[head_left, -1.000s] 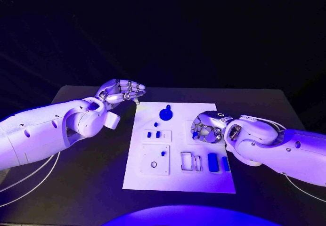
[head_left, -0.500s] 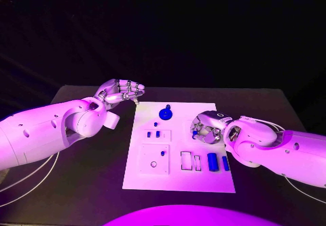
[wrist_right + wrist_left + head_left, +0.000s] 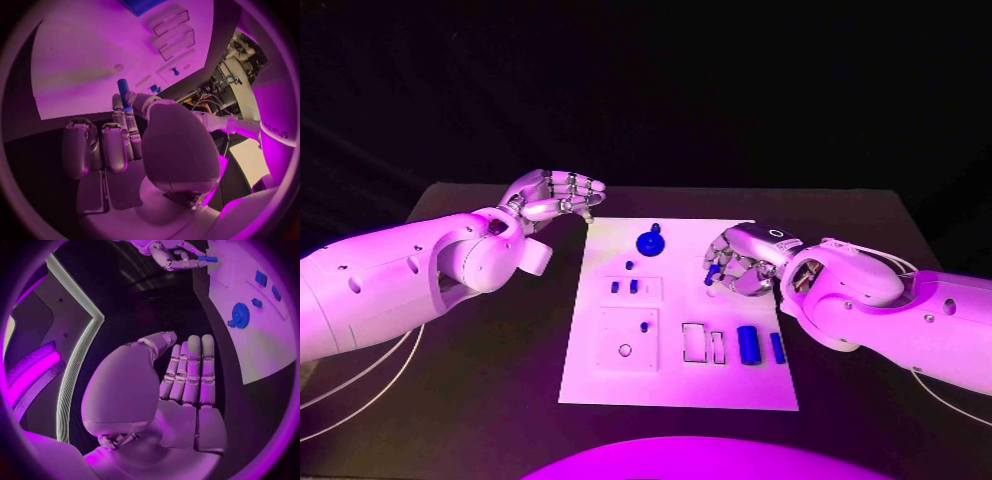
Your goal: Assemble the parts on the task board
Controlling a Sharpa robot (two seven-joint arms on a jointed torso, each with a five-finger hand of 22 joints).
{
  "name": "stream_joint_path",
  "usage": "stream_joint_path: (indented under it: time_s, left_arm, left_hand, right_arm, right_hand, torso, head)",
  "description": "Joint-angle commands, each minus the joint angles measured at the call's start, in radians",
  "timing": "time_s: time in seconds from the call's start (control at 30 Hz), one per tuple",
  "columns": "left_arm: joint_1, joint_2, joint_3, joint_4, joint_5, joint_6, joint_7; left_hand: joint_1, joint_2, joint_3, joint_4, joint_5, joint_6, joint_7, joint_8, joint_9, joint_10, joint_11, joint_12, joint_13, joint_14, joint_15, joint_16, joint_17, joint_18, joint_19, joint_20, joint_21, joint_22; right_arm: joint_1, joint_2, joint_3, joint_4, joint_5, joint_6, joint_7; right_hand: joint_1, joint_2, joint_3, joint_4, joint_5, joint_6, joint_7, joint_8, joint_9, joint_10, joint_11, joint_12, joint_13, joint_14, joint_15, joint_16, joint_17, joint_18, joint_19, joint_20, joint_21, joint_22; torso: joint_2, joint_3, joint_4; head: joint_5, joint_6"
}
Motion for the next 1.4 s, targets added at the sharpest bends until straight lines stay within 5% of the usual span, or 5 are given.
stream_joint_path:
  time_s: [0.03,0.3,0.9,1.4]
  left_arm:
    - [0.001,0.004,0.001,0.000,0.001,0.009,0.006]
    - [0.001,0.009,0.000,-0.005,0.004,0.011,0.007]
    - [0.000,0.032,-0.002,-0.017,0.008,0.017,0.007]
    - [0.001,0.035,-0.003,-0.017,0.008,0.020,0.005]
  left_hand:
    - [-0.003,0.009,-0.004,-0.003,0.000,-0.004,0.000,0.003,0.001,-0.004,-0.001,0.007,-0.002,-0.005,0.000,-0.005,-0.001,0.014,-0.005,-0.002,-0.004,-0.001]
    - [-0.002,0.009,-0.005,-0.005,0.000,-0.006,0.000,0.004,0.001,-0.005,-0.001,0.008,-0.002,-0.005,0.000,-0.005,-0.002,0.014,-0.004,-0.002,-0.005,-0.001]
    - [-0.002,0.009,-0.005,-0.005,0.000,-0.006,0.000,0.004,0.001,-0.006,0.000,0.008,-0.003,-0.005,0.000,-0.005,-0.002,0.014,-0.004,-0.002,-0.005,-0.001]
    - [-0.003,0.010,-0.006,-0.005,0.000,-0.007,0.000,0.005,0.001,-0.006,0.000,0.009,-0.003,-0.006,0.000,-0.005,-0.003,0.014,-0.004,-0.002,-0.005,-0.001]
  right_arm:
    - [0.009,-0.013,0.002,0.031,0.017,-0.042,0.021]
    - [0.011,0.011,0.003,0.090,0.028,-0.066,0.043]
    - [-0.114,0.212,-0.006,0.058,0.000,-0.077,0.107]
    - [-0.152,0.251,-0.012,0.020,-0.018,-0.010,0.087]
  right_hand:
    - [-0.011,0.003,0.005,-0.003,0.002,0.003,0.002,0.025,0.056,0.052,-0.043,0.000,-0.001,0.034,-0.007,0.003,0.000,-0.012,0.056,-0.010,0.009,0.173]
    - [-0.013,0.002,0.008,-0.006,0.003,0.003,0.002,0.026,0.058,0.052,-0.043,-0.001,-0.001,0.035,-0.007,0.004,0.001,-0.012,0.056,-0.010,0.010,0.174]
    - [-0.019,0.003,0.019,-0.021,0.007,-0.003,0.006,0.028,0.063,0.051,-0.041,-0.004,-0.001,0.034,-0.006,0.002,-0.003,-0.011,0.055,-0.010,0.005,0.172]
    - [-0.022,0.004,0.023,-0.026,0.009,-0.005,0.007,0.028,0.065,0.051,-0.040,-0.004,-0.001,0.034,-0.006,0.003,-0.003,-0.012,0.057,-0.010,0.011,0.175]
  torso:
    - [-0.001,-0.0003,-0.0002]
    - [-0.001,0.0001,-0.0013]
    - [0.001,-0.0013,0.0026]
    - [0.001,0.0004,0.0002]
  head:
    - [-0.001,0.002]
    - [0.008,0.005]
    - [0.041,0.000]
    - [0.057,-0.016]
